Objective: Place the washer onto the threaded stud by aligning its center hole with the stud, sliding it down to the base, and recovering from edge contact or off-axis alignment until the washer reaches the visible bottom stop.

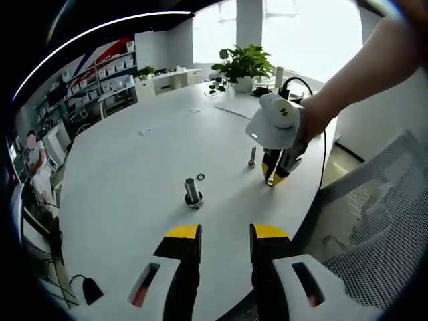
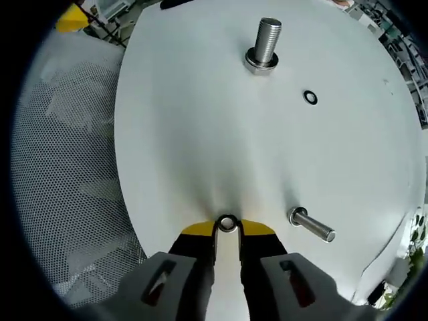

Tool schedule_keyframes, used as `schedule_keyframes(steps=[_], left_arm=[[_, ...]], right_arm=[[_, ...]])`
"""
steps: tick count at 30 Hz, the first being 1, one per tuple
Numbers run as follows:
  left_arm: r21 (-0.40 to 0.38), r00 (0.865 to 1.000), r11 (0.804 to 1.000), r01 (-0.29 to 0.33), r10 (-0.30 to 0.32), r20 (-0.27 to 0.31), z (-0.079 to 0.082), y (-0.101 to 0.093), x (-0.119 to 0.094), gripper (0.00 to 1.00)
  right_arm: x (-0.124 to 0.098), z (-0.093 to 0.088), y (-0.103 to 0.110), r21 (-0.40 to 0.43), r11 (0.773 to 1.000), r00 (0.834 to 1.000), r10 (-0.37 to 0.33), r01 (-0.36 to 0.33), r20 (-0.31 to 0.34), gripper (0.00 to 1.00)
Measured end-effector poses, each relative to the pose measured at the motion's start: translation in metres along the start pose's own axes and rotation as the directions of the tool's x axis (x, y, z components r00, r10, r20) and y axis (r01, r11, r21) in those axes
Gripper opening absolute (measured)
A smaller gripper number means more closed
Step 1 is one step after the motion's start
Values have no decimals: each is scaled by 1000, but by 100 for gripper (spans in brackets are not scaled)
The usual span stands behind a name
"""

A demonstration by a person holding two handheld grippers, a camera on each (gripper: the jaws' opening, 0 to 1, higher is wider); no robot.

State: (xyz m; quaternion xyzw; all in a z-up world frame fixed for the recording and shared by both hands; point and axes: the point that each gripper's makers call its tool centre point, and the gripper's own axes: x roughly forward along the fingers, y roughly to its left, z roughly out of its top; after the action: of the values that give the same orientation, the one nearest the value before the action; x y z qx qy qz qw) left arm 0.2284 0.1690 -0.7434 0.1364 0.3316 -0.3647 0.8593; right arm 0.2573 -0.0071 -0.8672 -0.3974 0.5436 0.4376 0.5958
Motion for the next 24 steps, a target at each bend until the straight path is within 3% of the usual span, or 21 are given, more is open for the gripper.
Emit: schedule_keyframes(steps=[3, 6, 15, 24], left_arm=[[-3, 1000, 1000, -3, 3, 1, 0, 1, 0, 27], [0, 1000, 1000, -6, 6, -2, 0, 1, 0, 27], [-13, 1000, 1000, -24, 24, 2, 0, 6, -1, 27], [-26, 999, 999, -38, 38, 23, 4, 9, -3, 27]], right_arm=[[-1, -1, 1, 10, 1000, 1000, -1, 1, 5, 13], [0, -1, 1, 108, 994, 998, -7, 0, 59, 13], [-1, -3, 1, 147, 989, 983, -49, 23, 176, 13], [0, -3, 2, 202, 979, 980, -75, 37, 183, 12]])
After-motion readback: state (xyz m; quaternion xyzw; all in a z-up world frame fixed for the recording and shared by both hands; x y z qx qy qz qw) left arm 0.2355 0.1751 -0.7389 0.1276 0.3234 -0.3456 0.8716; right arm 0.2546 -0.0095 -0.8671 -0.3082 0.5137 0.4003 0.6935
